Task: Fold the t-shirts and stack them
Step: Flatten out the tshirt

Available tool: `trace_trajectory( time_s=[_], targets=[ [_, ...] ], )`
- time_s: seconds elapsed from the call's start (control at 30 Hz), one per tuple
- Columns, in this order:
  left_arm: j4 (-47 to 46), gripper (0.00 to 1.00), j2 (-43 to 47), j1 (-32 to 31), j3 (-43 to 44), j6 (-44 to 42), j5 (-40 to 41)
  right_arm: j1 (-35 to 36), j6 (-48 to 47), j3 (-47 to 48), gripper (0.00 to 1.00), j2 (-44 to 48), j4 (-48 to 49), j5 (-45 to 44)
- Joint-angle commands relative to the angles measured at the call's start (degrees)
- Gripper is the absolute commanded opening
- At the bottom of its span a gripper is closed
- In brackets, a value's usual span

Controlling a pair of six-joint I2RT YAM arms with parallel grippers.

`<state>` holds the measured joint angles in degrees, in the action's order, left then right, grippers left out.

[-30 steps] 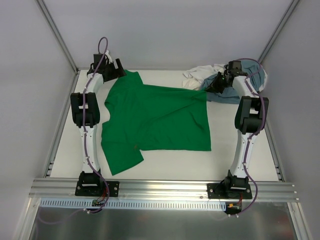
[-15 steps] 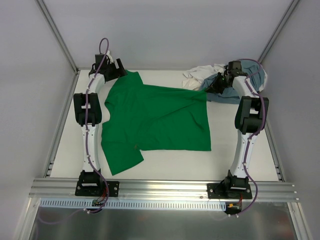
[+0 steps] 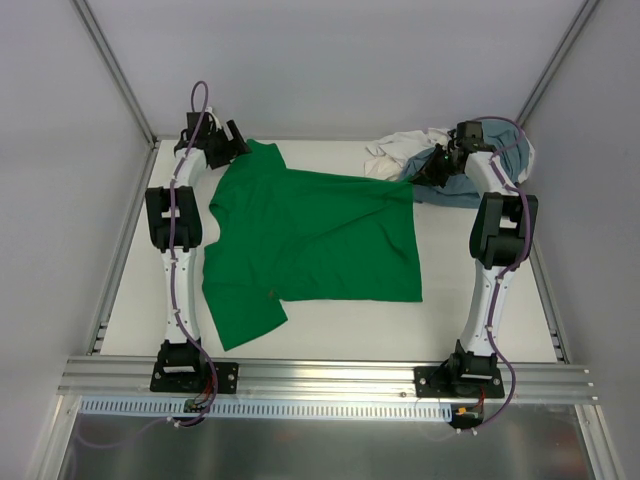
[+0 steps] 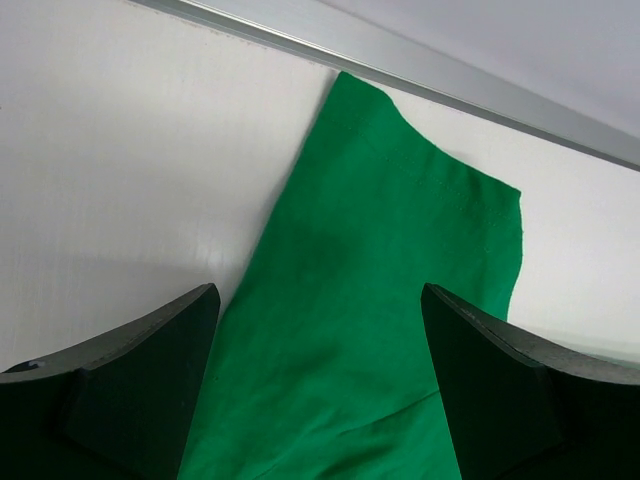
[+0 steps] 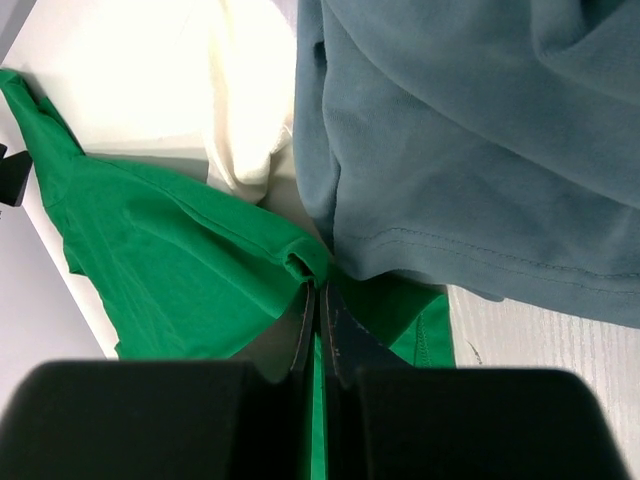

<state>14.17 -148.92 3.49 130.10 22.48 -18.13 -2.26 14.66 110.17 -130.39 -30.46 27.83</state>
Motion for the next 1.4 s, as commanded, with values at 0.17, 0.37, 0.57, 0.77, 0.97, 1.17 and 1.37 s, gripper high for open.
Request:
trace_trajectory(
  time_s=[0.17,0.37,0.57,0.77,0.97,1.17,1.37],
  targets=[
    [4.2,0.83,2.5,0.9,-0.9,3.5,-2.3,0.4,-0.5,0.7,0.0,5.1,0.0,0.6],
    [-5.0,0.77,18.4,1.0,-17.8,5.3,-6.9,0.8,-0.4,0.6,0.01,5.2,0.2,0.7],
    [1.0,0.77,31.7,-0.1,-31.4,-0.8,-4.6,1.1,-0.1,0.0,0.01,5.3,1.2,1.0],
    [2.4,0.78,38.0,-0.4,-37.4,-1.6,-3.0,1.4,0.5,-1.2,0.01,5.9,2.7,1.4],
    [7.3,0.78,37.2,-2.0,-37.9,0.7,-5.2,1.7,0.7,-3.1,0.0,7.2,3.0,1.5],
    [6.7,0.78,36.2,-2.9,-36.9,1.2,-6.2,1.3,-4.8,-3.9,0.01,7.6,-0.6,-4.1],
    [5.4,0.78,37.5,-3.2,-37.0,1.3,-7.5,-0.7,-3.9,3.5,0.01,2.9,-0.1,-6.0]
  ],
)
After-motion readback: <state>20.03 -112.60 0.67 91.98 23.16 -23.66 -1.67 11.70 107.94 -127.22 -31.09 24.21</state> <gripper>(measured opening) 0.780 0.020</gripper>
